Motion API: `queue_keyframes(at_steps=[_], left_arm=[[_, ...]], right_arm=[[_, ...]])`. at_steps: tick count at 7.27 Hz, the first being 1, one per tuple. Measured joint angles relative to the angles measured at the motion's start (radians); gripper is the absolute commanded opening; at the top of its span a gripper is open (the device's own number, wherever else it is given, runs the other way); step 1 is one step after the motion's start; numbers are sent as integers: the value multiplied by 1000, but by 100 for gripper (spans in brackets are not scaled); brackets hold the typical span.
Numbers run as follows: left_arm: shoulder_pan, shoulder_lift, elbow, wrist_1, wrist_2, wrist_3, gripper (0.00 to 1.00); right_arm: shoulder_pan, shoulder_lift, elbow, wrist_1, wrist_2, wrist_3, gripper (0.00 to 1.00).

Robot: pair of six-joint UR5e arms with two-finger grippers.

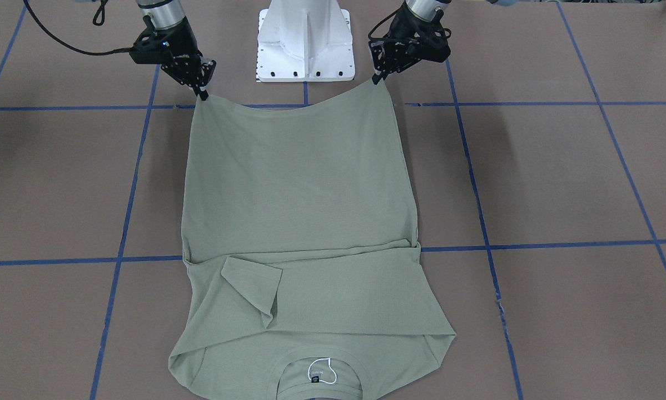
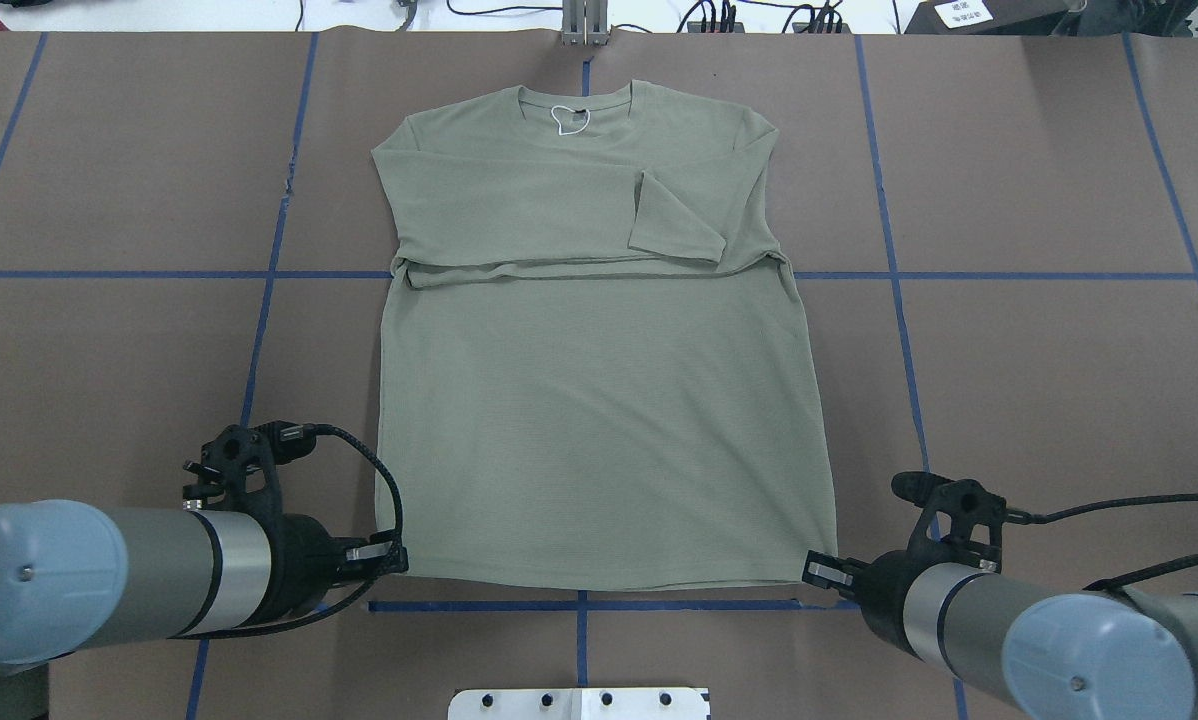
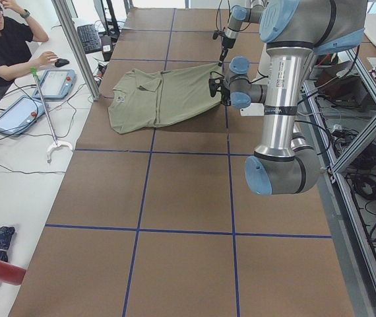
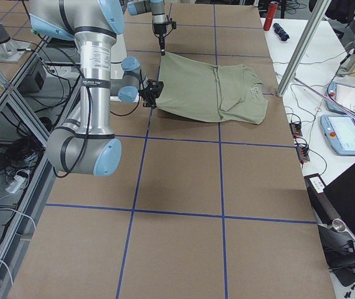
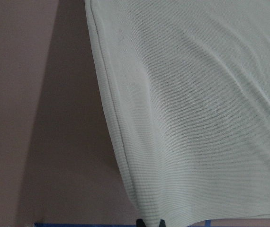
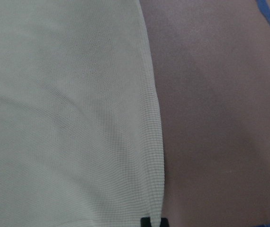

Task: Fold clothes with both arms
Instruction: 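Lift the hem with both grippers and fold it toward the collar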

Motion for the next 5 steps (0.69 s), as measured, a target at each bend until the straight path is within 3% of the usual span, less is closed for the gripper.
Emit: queue_keyframes(at_steps=[2,3,4,5], left_arm=[[-5,-13,-231,265,-131,1,0],[-20,-50,-298,367,-175,4,0],[-42,-99,-297,417,-195,14,0],[-80,-161,-229,435,-199,58,0]], right_arm=[[77,3,225,-209,199,-48,0],[123,12,279,-260,273,-79,0],[161,34,285,-292,304,-121,0],[207,92,236,-312,315,-182,0]])
